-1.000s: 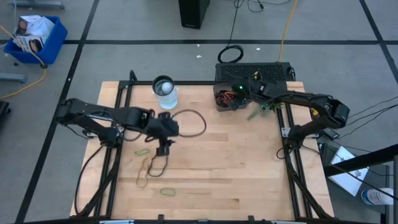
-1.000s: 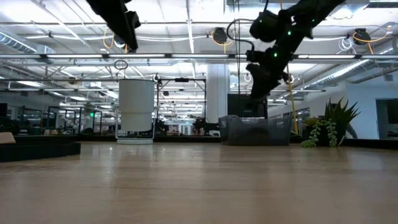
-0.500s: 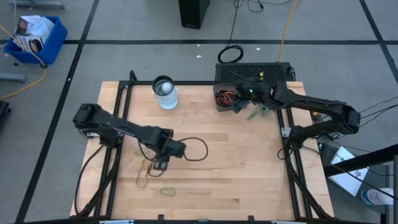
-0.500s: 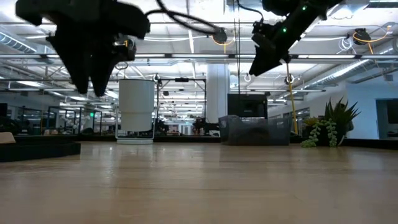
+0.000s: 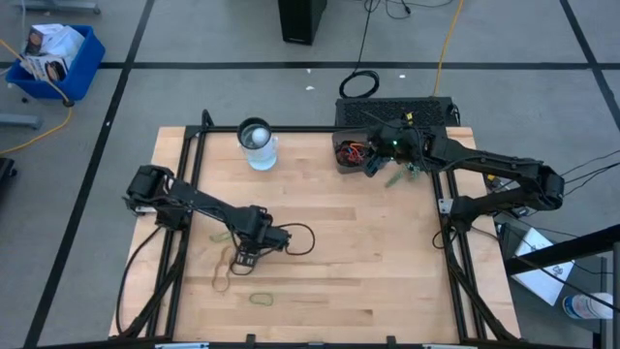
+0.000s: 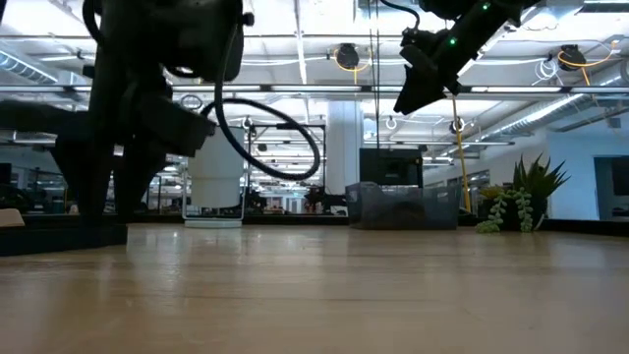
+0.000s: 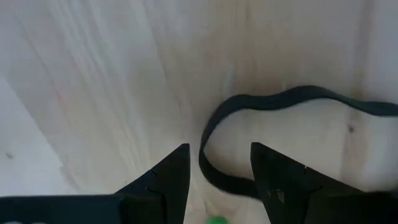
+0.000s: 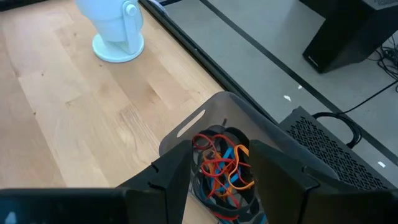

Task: Pick and place rubber bands into bin
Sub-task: Put the black rubber band into the black bin

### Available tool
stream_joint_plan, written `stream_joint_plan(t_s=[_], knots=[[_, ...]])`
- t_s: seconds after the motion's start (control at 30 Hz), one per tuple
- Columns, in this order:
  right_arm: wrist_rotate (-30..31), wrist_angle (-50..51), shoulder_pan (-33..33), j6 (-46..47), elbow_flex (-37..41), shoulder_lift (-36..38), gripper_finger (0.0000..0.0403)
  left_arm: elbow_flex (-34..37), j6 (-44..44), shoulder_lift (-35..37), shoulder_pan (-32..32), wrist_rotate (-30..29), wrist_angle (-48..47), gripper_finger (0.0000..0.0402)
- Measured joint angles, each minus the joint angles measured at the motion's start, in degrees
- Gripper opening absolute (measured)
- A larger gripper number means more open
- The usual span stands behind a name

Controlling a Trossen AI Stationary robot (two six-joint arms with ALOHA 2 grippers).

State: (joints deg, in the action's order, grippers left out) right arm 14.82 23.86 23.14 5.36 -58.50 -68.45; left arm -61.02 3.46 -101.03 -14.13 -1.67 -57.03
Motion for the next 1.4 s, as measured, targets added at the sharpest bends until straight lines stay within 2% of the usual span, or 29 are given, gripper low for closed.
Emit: stream_joint_plan(t_s=[0.2, 0.53, 0.67, 1.0, 1.17, 1.27, 1.4], knots=[[0.01, 0.0, 0.0, 0.01, 0.0, 0.0, 0.0157, 3.13, 0.02, 0.02, 0.58, 0.15, 3.47, 0.0177], [0.01, 0.0, 0.0, 0.01, 0.0, 0.0, 0.0157, 3.29, -0.55, 0.02, 0.66, 0.17, 4.53, 0.0173], [0.01, 0.0, 0.0, 0.01, 0.0, 0.0, 0.0158, 3.29, -0.54, 0.02, 0.66, 0.42, 4.71, 0.0138], [0.01, 0.0, 0.0, 0.01, 0.0, -0.02, 0.0158, 3.29, -0.36, 0.02, 0.66, 0.33, 5.89, 0.0011], [-0.02, 0.0, 0.0, 0.01, 0.0, -0.02, 0.0158, 3.29, -0.11, 0.04, 0.66, 0.33, 8.12, 0.002], [-0.02, 0.0, 0.0, 0.01, 0.0, -0.02, 0.0157, 3.29, 0.05, 0.17, 0.66, 0.35, 8.16, 0.0012], [-0.04, 0.0, 0.0, 0.01, 0.0, -0.02, 0.0158, 2.74, 1.1, 1.22, 1.01, 3.05, 8.12, 0.001]])
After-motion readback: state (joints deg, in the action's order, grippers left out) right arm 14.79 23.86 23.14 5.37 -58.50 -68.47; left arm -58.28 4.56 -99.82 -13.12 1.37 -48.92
